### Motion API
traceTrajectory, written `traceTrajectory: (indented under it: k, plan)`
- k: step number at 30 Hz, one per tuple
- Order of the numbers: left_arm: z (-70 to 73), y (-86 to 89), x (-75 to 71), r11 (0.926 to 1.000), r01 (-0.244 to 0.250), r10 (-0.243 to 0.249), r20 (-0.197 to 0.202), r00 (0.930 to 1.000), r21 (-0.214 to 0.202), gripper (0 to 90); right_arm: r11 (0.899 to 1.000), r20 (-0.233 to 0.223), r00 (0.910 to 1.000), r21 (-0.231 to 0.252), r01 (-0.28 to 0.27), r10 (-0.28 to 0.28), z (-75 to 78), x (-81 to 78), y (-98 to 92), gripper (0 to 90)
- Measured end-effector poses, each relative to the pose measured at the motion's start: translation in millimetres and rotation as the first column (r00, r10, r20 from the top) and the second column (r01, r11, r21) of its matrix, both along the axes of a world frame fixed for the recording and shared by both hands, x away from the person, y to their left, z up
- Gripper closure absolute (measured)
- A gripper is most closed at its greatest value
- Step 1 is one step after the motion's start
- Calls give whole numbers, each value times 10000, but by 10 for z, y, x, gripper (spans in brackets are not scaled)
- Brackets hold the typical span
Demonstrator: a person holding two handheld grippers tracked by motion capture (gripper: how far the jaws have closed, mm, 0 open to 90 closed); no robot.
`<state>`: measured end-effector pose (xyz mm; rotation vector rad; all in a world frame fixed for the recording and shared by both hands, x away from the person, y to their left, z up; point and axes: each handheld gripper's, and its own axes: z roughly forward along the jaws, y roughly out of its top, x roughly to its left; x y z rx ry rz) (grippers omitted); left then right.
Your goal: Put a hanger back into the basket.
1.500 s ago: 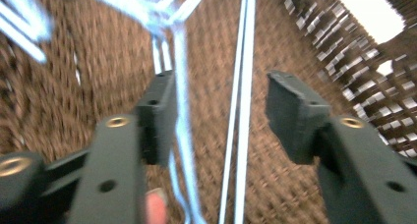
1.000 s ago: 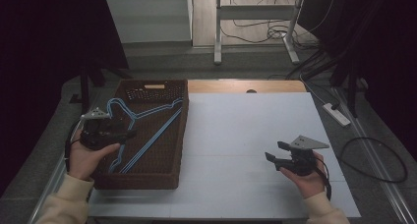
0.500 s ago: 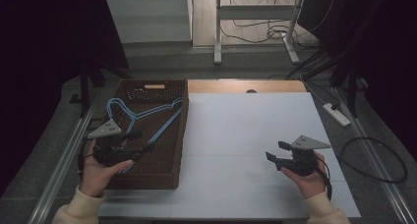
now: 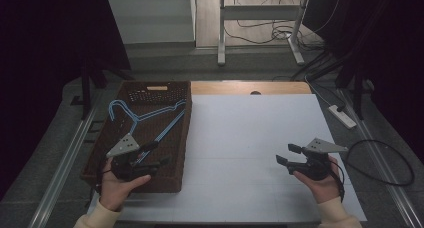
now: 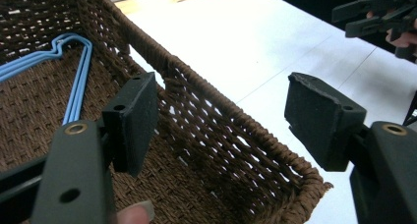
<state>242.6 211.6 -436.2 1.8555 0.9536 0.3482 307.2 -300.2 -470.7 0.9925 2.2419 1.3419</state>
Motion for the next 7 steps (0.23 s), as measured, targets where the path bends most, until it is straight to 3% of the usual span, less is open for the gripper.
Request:
traceTrajectory:
  k: [7]
  plan:
    - [-33,-31,11,9999,-7,7,43,10000,117,296,9999,-56,9999,-23,-155,154,-18,-43,-44,334]
